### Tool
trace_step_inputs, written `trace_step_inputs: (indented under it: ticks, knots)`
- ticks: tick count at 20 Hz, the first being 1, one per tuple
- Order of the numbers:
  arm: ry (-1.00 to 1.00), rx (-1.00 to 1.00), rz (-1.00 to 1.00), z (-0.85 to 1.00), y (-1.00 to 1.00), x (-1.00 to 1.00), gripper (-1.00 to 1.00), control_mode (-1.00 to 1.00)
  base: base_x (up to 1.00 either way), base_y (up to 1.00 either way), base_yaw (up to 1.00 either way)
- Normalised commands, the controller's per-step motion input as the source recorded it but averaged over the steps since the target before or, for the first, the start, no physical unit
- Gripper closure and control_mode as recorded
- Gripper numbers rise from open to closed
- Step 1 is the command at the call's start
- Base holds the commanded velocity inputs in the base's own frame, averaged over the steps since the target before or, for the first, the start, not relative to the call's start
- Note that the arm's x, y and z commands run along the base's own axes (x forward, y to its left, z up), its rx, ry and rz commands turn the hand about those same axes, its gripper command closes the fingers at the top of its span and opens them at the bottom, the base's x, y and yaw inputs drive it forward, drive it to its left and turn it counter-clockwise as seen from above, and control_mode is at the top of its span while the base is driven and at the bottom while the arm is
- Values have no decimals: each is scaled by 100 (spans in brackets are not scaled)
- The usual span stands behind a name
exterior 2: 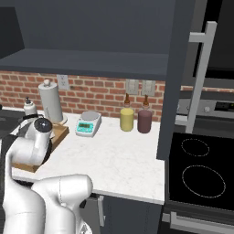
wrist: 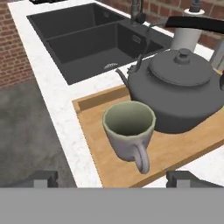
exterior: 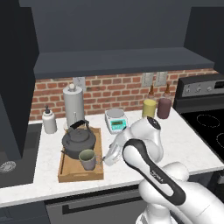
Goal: Pick the kettle from the counter and place it on the tray. Then pick the mug from the cabinet and place it on the tray. Then close the cabinet doors.
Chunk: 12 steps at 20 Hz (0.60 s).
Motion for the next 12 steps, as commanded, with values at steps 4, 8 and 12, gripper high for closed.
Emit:
trace_step_inputs:
  ticks: [4, 8, 12]
  knots:
    - [0, 3, -16, 48, -24, -62, -100, -100, 0, 0, 0]
    - [0, 7, -29, 55, -7, -30, -100, -100, 0, 0, 0]
    - [0, 9, -35, 62, 0, -22, -100, -100, 0, 0, 0]
